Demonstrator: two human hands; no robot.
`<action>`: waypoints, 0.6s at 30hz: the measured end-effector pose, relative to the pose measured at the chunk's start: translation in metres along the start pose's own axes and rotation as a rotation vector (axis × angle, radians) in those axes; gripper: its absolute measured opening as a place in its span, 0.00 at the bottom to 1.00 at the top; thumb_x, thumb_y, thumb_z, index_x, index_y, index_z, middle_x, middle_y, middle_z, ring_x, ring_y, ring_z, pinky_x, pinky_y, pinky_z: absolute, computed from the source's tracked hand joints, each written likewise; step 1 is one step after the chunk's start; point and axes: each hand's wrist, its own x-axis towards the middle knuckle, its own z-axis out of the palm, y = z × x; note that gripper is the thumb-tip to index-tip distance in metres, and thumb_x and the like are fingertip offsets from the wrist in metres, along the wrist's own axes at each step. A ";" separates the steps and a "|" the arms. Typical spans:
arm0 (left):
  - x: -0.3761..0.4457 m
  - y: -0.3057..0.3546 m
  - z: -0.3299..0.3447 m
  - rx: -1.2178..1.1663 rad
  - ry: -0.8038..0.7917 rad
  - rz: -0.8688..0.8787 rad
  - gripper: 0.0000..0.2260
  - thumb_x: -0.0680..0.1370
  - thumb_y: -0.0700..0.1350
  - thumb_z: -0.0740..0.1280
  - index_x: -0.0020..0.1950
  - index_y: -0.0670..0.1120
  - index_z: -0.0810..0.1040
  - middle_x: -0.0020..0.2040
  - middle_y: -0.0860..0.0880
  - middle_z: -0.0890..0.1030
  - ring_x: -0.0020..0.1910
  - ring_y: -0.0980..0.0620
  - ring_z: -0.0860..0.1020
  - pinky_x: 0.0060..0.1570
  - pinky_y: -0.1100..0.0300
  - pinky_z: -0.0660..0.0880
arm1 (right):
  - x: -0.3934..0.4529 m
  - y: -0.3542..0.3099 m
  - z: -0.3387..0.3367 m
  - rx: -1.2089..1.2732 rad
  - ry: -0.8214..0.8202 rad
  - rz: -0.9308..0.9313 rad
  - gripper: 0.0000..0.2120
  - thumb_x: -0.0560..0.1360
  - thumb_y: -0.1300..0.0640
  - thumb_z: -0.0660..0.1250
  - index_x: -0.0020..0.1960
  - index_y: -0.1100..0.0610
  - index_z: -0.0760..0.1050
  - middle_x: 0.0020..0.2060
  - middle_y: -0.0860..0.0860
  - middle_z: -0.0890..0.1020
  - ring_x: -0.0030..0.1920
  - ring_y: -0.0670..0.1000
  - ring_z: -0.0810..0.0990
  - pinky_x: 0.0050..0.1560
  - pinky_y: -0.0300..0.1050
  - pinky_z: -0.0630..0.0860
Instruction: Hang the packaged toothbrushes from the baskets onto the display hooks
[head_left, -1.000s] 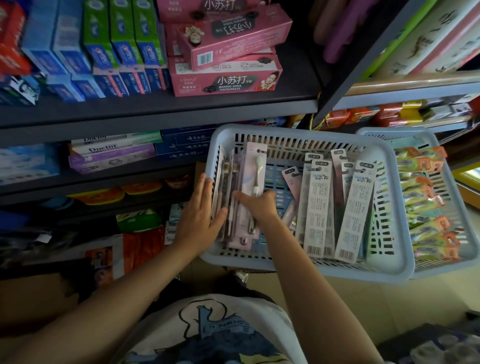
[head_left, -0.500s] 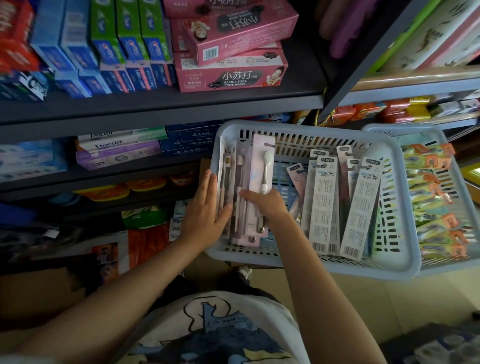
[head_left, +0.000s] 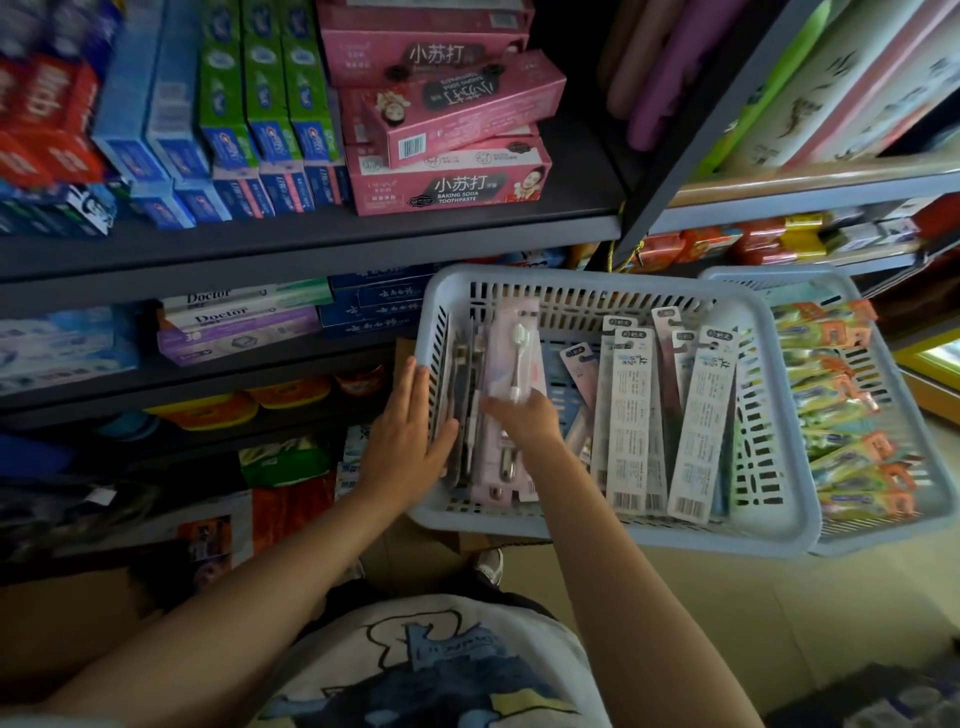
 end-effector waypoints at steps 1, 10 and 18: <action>0.000 0.001 -0.001 0.002 0.000 0.001 0.38 0.79 0.66 0.45 0.82 0.47 0.39 0.82 0.51 0.35 0.82 0.51 0.43 0.79 0.50 0.52 | -0.001 0.000 0.002 -0.013 0.005 -0.014 0.31 0.78 0.51 0.72 0.75 0.63 0.66 0.66 0.55 0.75 0.63 0.57 0.76 0.54 0.46 0.72; -0.001 0.002 -0.001 -0.019 -0.031 -0.041 0.36 0.82 0.63 0.49 0.82 0.50 0.37 0.81 0.55 0.32 0.82 0.50 0.44 0.78 0.46 0.56 | 0.006 0.003 0.016 0.036 0.034 -0.022 0.36 0.71 0.54 0.79 0.73 0.60 0.66 0.63 0.55 0.78 0.59 0.55 0.78 0.53 0.45 0.76; 0.000 0.002 -0.003 -0.035 -0.050 -0.039 0.36 0.82 0.62 0.50 0.82 0.49 0.36 0.80 0.55 0.31 0.82 0.49 0.44 0.77 0.47 0.56 | 0.009 -0.004 0.025 0.074 -0.103 0.022 0.40 0.63 0.48 0.79 0.70 0.60 0.71 0.58 0.56 0.82 0.57 0.58 0.82 0.56 0.56 0.81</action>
